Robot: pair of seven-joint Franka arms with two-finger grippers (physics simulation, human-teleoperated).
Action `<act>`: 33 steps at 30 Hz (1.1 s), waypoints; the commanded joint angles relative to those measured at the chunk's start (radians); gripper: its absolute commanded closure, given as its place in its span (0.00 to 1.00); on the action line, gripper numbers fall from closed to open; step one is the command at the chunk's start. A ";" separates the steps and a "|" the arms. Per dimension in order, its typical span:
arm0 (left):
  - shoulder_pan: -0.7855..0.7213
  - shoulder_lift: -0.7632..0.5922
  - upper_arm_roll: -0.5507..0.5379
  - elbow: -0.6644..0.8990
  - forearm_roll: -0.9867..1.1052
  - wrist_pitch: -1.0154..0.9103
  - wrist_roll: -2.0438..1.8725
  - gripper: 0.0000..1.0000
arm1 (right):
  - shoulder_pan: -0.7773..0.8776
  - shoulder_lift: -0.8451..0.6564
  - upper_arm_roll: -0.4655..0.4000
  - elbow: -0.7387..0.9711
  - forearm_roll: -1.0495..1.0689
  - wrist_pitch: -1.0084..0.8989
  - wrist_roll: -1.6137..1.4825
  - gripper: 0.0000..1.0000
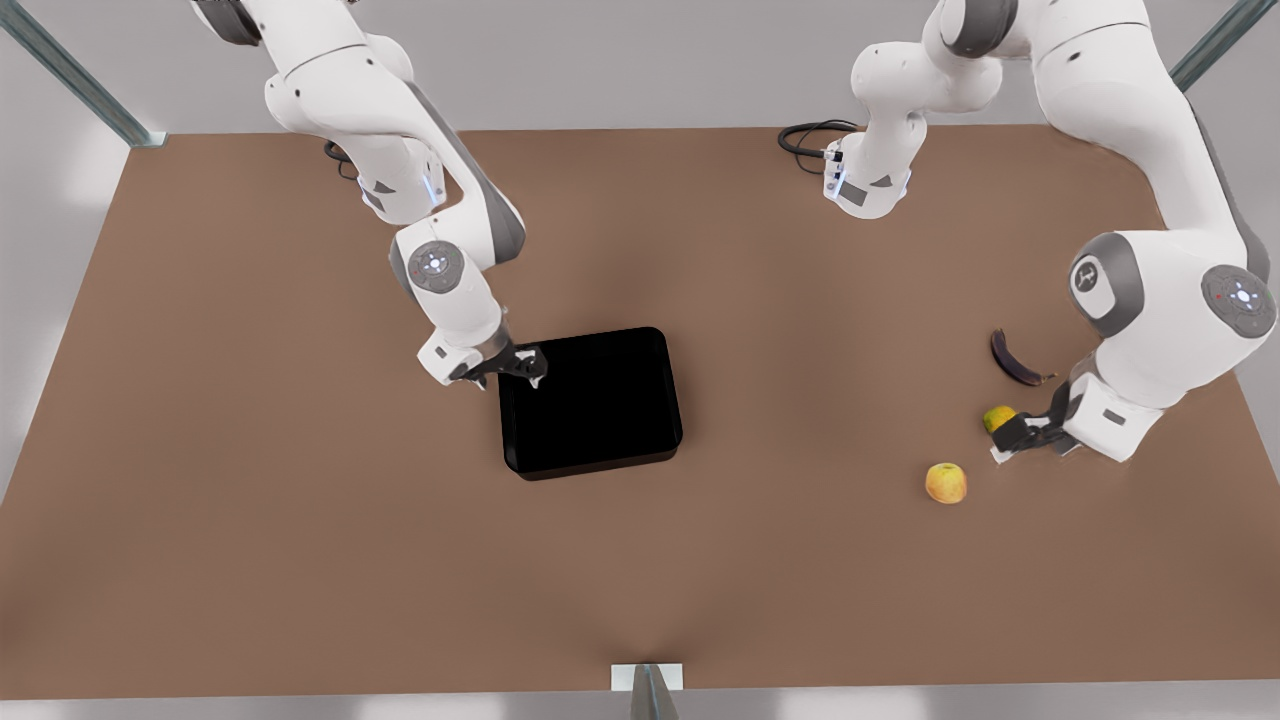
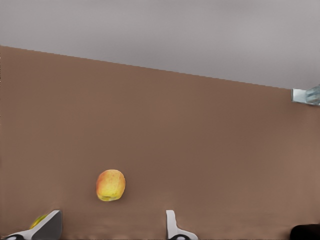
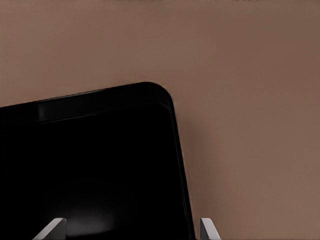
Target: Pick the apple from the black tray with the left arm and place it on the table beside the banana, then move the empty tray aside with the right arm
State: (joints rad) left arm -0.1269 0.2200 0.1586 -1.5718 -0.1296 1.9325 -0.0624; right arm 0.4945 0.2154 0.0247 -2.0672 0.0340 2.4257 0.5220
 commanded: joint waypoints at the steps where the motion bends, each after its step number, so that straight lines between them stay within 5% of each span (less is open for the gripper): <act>1: -0.005 -0.114 -0.001 -0.121 0.010 -0.155 0.046 0.00 | -0.004 0.024 -0.003 0.001 0.000 0.110 0.041 0.00; 20: -0.005 -0.091 0.001 -0.094 0.019 -0.119 0.047 0.00 | -0.025 0.254 -0.020 0.012 0.004 0.115 -0.309 0.04; 30: -0.007 -0.091 -0.002 -0.096 0.041 -0.119 0.046 0.00 | -0.025 0.246 -0.022 0.012 0.012 0.098 -0.304 0.60; 33: -0.007 -0.091 -0.002 -0.096 0.041 -0.119 0.047 0.00 | -0.025 0.246 -0.022 0.013 0.012 0.092 -0.304 0.68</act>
State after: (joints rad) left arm -0.1334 0.1298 0.1561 -1.6679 -0.0904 1.8141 -0.0221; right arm 0.4694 0.4626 0.0031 -2.0545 0.0455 2.5241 0.2913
